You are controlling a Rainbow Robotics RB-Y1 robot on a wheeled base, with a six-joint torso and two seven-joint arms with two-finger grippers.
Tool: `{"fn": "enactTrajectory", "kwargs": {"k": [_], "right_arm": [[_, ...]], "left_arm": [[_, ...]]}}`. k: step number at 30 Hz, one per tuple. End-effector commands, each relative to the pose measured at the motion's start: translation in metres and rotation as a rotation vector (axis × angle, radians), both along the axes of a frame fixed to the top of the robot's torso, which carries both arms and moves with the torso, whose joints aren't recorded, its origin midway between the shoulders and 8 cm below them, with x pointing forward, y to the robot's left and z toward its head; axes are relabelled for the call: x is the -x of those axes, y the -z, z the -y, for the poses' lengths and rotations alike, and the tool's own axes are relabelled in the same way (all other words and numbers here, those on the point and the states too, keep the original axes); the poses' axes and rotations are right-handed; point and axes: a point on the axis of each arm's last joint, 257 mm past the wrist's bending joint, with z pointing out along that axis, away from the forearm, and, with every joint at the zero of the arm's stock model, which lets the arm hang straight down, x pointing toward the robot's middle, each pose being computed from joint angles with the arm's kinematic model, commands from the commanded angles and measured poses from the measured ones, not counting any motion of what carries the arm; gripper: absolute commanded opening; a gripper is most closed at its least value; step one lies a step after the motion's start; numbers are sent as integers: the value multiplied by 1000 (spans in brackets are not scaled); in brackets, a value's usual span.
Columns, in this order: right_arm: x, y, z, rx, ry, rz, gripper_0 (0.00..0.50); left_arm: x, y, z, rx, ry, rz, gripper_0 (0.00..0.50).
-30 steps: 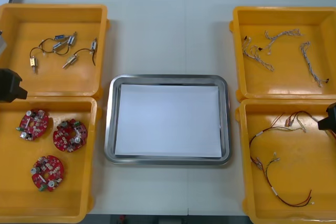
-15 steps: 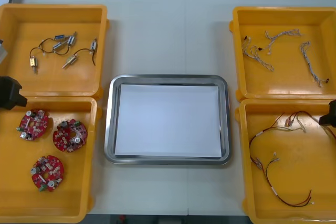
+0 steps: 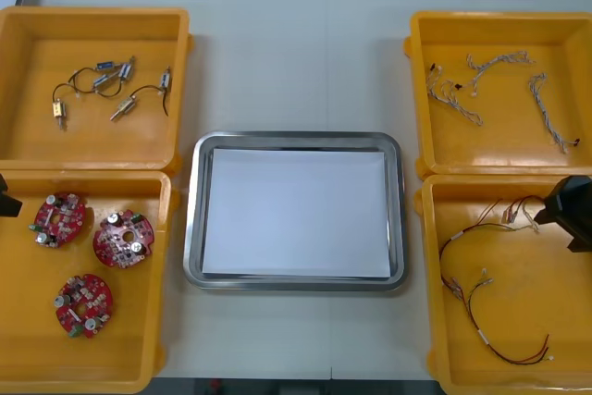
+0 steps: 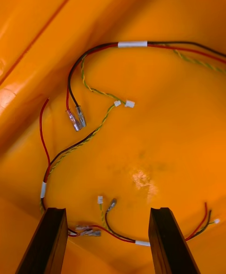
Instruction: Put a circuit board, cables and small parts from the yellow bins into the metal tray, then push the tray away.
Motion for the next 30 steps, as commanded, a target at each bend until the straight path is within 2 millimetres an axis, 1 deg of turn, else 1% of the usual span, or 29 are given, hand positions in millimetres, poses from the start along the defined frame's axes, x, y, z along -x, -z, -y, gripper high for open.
{"fn": "enactTrajectory", "kwargs": {"k": [1, 5, 8, 15, 17, 27, 30], "right_arm": [[8, 19, -10, -38, 112, -27, 500], [8, 30, -12, -18, 177, -30, 500], [7, 40, -17, -16, 227, -27, 500], [9, 50, -35, -73, 276, -38, 500], [10, 54, -39, -84, 288, -44, 500], [17, 68, -55, -140, 304, -60, 500], [19, 72, -58, -154, 306, -60, 500]], "left_arm": [[14, 0, -12, -64, 81, 31, 500], [22, 6, -18, -85, 119, 28, 500], [29, 12, -18, -95, 165, 38, 500], [44, 20, -9, -123, 264, 53, 500], [48, 26, -4, -117, 291, 59, 500], [56, 44, -1, -142, 396, 68, 500], [59, 54, 3, -142, 416, 72, 500]]}}
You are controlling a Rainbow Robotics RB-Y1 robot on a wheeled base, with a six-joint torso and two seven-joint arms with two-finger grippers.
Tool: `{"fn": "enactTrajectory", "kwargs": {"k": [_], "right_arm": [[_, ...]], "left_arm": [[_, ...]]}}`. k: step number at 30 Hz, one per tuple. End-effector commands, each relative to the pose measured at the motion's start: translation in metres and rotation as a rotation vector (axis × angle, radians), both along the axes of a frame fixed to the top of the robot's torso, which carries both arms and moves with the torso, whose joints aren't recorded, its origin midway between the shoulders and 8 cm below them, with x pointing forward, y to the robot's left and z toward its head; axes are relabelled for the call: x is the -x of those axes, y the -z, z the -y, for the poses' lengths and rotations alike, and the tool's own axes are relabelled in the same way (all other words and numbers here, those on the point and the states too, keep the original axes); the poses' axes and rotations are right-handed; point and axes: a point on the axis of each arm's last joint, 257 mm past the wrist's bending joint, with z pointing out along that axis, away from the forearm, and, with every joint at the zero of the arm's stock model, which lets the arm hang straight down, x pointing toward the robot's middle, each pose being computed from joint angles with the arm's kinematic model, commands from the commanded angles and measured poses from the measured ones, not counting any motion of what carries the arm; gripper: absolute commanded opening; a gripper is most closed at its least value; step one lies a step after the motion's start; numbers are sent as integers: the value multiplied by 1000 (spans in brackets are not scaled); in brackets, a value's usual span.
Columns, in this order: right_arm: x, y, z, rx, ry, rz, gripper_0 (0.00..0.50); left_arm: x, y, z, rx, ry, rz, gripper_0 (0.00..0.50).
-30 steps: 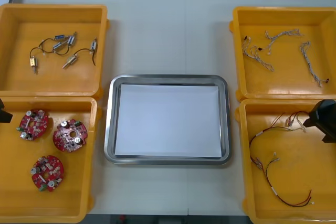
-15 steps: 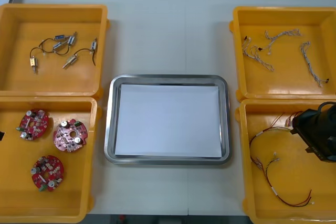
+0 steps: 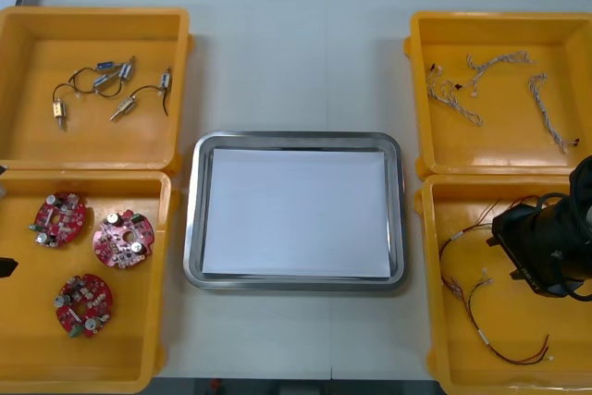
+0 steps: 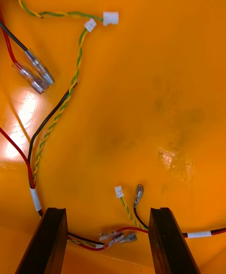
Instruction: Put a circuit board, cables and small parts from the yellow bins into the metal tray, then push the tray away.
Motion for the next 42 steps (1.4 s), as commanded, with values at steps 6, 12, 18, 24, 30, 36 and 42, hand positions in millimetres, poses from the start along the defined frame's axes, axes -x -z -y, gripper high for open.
{"fn": "enactTrajectory", "kwargs": {"k": [6, 12, 18, 24, 30, 36, 42], "right_arm": [[15, 19, -14, -45, 40, -17, 500], [19, 31, -19, -32, 34, -16, 500], [23, 36, -23, -44, 32, -23, 500], [28, 41, -28, -53, 25, -35, 500], [31, 46, -30, -57, 23, -31, 500], [25, 57, -28, -64, 32, -23, 500], [25, 58, -26, -59, 30, -21, 452]], "left_arm": [[17, 30, 10, -29, 102, 18, 500], [25, 46, 15, -32, 127, 8, 500], [30, 62, 12, -76, 209, -1, 500], [32, 75, 14, -96, 263, -16, 500], [39, 88, 19, -107, 292, -40, 500], [44, 106, 17, -117, 316, -60, 500], [45, 125, 16, -140, 327, -58, 500]]}}
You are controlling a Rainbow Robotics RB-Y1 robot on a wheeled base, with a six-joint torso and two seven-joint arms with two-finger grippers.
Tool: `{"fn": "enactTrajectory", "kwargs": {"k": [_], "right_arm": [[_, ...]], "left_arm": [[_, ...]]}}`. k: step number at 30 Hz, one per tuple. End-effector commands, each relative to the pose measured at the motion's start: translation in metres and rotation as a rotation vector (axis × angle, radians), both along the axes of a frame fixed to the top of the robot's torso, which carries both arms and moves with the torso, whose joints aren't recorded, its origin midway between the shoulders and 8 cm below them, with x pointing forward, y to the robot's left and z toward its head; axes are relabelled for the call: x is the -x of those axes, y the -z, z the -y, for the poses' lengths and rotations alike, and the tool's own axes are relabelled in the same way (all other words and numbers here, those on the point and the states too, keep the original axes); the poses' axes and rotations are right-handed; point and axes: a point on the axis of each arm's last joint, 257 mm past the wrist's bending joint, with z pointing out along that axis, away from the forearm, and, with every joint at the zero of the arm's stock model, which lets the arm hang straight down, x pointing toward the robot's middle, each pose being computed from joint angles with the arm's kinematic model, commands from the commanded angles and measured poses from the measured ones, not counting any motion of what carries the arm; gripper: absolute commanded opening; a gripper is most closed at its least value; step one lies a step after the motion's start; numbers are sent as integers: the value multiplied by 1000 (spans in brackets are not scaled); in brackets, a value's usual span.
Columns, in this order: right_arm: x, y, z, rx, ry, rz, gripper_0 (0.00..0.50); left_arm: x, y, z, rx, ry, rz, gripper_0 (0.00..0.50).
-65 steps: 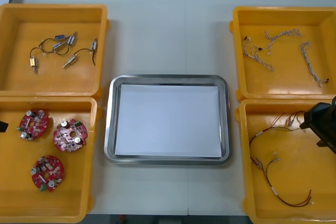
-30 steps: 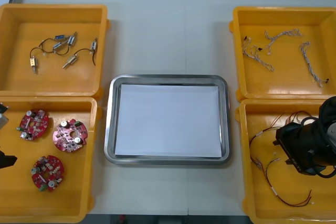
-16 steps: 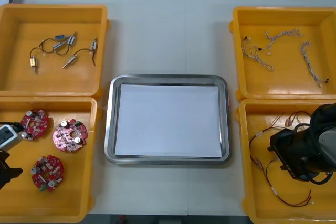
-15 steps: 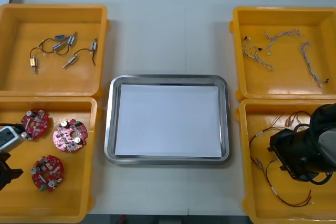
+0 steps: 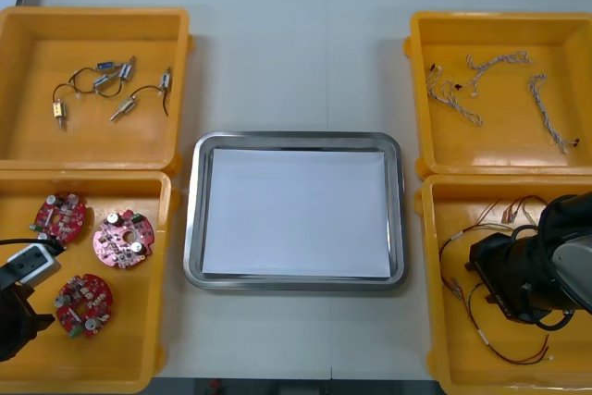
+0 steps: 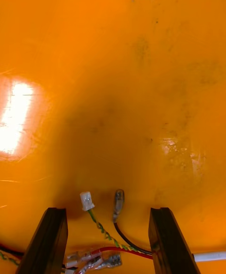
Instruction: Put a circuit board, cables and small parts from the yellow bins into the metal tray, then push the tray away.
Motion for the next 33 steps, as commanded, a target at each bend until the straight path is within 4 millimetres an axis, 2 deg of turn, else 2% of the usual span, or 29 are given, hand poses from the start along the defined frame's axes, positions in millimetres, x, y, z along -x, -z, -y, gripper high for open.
{"fn": "enactTrajectory", "kwargs": {"k": [1, 2, 3, 4, 5, 6, 15, 19, 23, 26, 33], "right_arm": [[9, 8, -7, -19, 23, -15, 354], [8, 7, -7, -19, 23, -14, 225], [8, 8, -7, -19, 25, -16, 158], [8, 7, -7, -18, 23, -15, 158], [7, 6, -7, -18, 22, -12, 13], [8, 7, -7, -18, 22, -15, 0], [2, -6, -3, 20, 10, -40, 0], [-4, -21, 6, 52, 2, -42, 0], [-5, -27, 13, 75, -4, -48, 0], [-9, -34, 22, 99, -14, -37, 0], [-16, -50, 48, 162, -22, -20, 0]], "left_arm": [[18, 27, 3, -58, 87, -27, 500], [18, 29, 3, -64, 84, -24, 500], [19, 30, 3, -66, 84, -25, 500], [20, 34, 5, -67, 81, -27, 500], [20, 35, 6, -67, 81, -25, 500], [21, 36, 9, -62, 81, -26, 500], [26, 42, 19, -43, 92, -35, 500], [30, 42, 20, -46, 105, -36, 500], [34, 40, 20, -48, 109, -38, 500], [40, 33, 20, -56, 117, -43, 500], [45, 32, 31, -39, 118, -42, 500]]}}
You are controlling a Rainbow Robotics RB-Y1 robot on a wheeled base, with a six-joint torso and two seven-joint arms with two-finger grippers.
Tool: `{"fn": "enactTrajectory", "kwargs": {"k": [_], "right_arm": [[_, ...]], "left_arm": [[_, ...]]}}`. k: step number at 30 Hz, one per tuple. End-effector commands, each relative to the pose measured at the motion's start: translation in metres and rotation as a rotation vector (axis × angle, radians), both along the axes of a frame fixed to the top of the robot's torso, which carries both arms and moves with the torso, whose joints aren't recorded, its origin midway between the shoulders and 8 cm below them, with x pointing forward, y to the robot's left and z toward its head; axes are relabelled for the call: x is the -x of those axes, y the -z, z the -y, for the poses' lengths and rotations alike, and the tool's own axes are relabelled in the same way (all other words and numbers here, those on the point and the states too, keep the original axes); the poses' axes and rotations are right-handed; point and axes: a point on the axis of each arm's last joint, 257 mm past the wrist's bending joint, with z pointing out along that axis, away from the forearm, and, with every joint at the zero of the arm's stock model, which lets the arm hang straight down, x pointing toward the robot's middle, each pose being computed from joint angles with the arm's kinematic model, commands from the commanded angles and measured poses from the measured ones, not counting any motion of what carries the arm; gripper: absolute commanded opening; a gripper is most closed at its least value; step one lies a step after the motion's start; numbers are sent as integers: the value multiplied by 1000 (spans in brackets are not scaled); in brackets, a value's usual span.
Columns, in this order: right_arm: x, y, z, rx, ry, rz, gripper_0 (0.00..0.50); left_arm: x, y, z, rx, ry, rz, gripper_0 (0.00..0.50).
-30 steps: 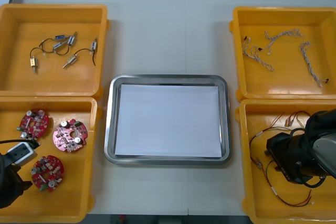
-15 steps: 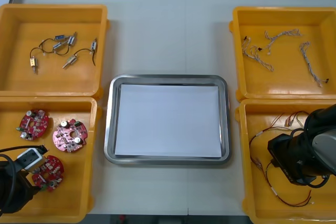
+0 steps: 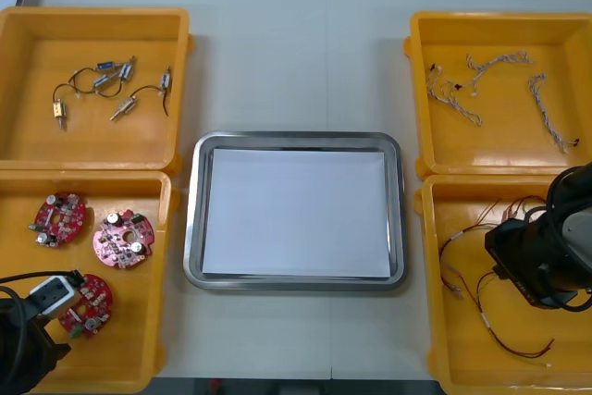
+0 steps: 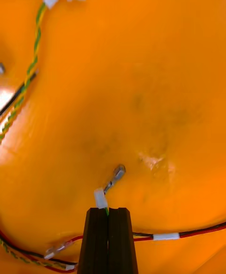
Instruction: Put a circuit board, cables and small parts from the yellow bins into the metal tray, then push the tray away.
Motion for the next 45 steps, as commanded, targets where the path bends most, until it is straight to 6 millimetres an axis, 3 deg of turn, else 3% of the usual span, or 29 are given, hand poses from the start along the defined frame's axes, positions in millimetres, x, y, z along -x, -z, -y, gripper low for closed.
{"fn": "enactTrajectory", "kwargs": {"k": [1, 17, 26, 27, 28, 29, 30, 36, 45], "right_arm": [[-12, -27, 26, 64, 10, 40, 0], [-31, -47, 75, 131, 40, 53, 0], [-41, -50, 81, 132, 44, 54, 7], [-41, -51, 81, 131, 43, 55, 67], [-41, -50, 81, 130, 43, 55, 245], [-41, -50, 80, 131, 39, 55, 391], [-41, -51, 79, 131, 33, 57, 486], [-40, -59, 71, 146, -27, 68, 500], [-25, -79, 67, 251, -310, 50, 500]], "left_arm": [[15, 0, 12, -33, 129, -2, 500], [-1, 2, 23, -65, 148, 26, 500], [-4, 4, 30, -66, 151, 30, 500], [-4, 5, 30, -66, 151, 29, 500], [-5, 5, 31, -65, 148, 31, 500], [-6, 4, 31, -68, 148, 34, 500], [-6, 4, 31, -69, 146, 34, 500], [-15, 5, 31, -77, 137, 48, 500], [-22, 7, 28, -84, 127, 53, 498]]}}
